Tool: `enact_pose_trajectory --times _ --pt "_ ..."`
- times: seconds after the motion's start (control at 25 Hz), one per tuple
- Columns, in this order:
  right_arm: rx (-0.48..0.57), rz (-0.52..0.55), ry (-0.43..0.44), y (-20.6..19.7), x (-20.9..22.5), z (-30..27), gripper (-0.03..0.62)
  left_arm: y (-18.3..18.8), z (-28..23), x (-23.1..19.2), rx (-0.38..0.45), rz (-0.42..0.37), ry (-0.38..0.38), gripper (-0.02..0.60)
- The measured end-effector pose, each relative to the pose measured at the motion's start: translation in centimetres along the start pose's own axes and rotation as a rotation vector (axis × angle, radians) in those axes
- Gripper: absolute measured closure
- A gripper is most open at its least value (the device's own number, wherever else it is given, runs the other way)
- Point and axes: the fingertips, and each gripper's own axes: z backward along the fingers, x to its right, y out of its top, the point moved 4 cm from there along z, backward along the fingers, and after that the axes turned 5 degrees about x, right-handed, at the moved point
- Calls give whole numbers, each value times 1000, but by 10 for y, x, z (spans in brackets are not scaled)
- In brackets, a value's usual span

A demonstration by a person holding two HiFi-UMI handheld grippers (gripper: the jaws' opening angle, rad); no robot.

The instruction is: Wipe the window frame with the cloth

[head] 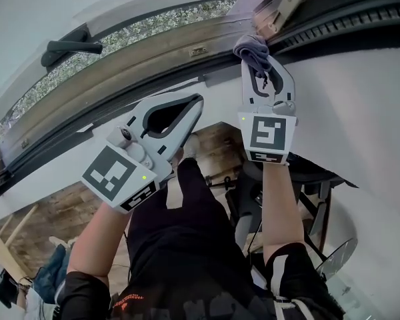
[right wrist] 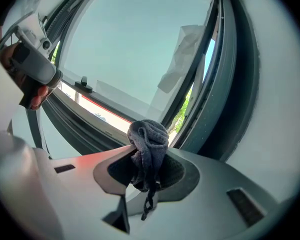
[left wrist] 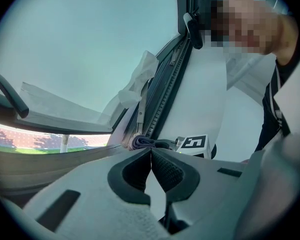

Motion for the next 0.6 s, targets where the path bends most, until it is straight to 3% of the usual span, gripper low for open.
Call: enact_pose_trajectory --times 0.24,0.6 --pt "12 -24 2 5 3 3 491 2 8 10 -8 -19 9 561" --pt "113 -186 43 52 19 40 491 26 26 30 -2 -53 28 561"
